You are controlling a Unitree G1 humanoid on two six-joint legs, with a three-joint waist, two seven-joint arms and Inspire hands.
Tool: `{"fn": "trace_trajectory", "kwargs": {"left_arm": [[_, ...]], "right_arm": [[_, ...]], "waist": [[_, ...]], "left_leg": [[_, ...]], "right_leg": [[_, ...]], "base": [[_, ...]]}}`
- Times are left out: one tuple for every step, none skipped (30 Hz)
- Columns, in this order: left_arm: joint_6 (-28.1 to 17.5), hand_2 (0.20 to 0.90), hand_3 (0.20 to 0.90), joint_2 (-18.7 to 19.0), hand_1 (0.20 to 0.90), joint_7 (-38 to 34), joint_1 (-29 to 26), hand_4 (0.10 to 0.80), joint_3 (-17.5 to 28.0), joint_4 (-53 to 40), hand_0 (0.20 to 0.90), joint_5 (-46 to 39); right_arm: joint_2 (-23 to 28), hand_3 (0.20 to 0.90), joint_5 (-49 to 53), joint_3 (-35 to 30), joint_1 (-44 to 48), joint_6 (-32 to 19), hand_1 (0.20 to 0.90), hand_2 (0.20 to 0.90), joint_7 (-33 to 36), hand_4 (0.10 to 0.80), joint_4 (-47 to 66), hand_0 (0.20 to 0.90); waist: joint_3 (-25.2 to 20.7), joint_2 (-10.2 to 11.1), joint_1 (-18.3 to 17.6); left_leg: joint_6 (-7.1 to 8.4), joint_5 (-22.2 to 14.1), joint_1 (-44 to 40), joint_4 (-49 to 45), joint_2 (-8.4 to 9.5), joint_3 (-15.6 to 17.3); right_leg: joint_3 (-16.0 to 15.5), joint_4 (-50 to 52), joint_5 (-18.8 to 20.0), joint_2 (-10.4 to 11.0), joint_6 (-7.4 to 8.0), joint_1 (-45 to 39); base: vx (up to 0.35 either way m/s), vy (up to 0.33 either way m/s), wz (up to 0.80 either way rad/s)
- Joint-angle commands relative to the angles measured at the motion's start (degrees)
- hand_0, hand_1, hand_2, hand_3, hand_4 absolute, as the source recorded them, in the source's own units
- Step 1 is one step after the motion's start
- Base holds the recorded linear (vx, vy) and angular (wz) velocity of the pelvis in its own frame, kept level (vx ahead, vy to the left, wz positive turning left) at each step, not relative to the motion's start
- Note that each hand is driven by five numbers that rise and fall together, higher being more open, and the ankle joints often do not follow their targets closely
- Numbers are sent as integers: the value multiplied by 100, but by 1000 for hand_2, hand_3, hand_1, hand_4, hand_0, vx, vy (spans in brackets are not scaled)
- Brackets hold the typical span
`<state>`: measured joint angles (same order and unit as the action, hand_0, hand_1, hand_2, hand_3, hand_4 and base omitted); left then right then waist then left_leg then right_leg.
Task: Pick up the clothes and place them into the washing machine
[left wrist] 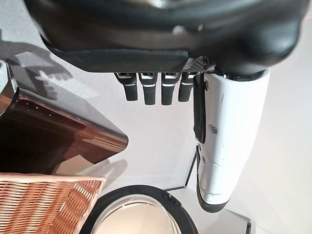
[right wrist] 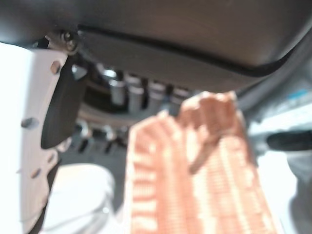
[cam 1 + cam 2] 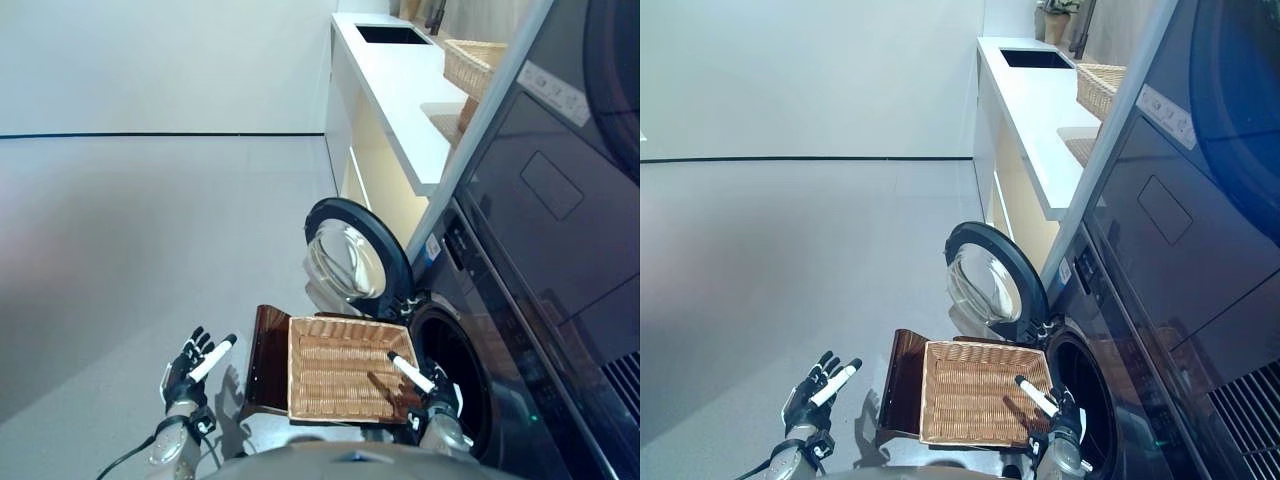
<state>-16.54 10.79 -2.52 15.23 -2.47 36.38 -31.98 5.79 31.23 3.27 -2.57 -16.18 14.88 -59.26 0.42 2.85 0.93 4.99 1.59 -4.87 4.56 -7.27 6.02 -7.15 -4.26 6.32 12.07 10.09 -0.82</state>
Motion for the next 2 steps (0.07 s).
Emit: {"fn": "trace_trajectory", "kwargs": {"left_arm": [[-493,900,900,79,900,55,-276,800,177,-523,900,158],[-493,900,900,79,900,55,-276,800,177,-523,900,158]], "right_arm": [[151,900,-101,-161,225,-384,900,900,8,800,439,900],[151,900,-100,-161,225,-385,900,900,7,800,438,900]], "waist": [[-27,-29,83],[-26,-29,83]], "left_leg": [[131,252,305,-117,-194,-212],[131,252,304,-116,-194,-211]], "right_leg": [[-176,446,-198,229,183,-131],[-176,446,-198,229,183,-132]], "base": [[0,0,0],[0,0,0]]}}
